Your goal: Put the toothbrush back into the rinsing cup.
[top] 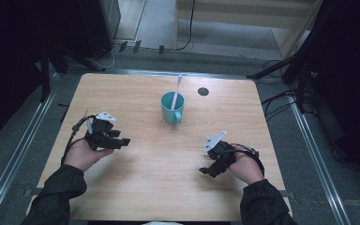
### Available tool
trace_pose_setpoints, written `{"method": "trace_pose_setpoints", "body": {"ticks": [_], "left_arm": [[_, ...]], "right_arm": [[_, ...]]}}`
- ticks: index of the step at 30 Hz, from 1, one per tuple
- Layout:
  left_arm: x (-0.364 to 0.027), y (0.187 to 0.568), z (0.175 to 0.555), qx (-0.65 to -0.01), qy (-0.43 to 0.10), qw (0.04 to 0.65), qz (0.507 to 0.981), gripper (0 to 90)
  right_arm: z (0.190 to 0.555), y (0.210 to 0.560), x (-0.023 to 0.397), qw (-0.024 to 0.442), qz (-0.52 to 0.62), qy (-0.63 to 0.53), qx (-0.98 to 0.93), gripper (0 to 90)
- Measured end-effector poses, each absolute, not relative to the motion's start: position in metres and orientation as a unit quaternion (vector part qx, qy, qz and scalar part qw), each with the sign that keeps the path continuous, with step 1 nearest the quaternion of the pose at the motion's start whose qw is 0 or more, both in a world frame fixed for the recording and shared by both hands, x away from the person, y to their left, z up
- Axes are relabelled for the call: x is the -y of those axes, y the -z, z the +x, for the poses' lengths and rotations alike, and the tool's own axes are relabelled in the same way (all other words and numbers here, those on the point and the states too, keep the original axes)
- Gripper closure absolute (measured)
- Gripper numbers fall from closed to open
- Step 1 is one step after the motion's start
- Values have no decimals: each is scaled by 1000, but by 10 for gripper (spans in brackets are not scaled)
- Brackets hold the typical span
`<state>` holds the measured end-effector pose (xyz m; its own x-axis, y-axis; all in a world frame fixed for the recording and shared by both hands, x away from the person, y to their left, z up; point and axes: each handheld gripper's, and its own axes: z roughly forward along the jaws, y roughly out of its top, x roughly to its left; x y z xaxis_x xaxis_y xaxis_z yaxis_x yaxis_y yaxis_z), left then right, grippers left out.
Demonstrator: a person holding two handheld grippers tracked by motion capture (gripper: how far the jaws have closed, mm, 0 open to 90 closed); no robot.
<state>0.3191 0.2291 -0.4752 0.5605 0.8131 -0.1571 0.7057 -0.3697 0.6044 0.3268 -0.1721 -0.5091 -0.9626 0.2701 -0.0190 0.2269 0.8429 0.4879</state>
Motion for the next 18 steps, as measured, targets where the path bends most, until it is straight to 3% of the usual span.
{"method": "trace_pose_setpoints", "body": {"ticks": [18], "left_arm": [[-241,481,318,-479,-81,313,816,398]], "right_arm": [[329,510,168,41,126,-246,-960,193]]}}
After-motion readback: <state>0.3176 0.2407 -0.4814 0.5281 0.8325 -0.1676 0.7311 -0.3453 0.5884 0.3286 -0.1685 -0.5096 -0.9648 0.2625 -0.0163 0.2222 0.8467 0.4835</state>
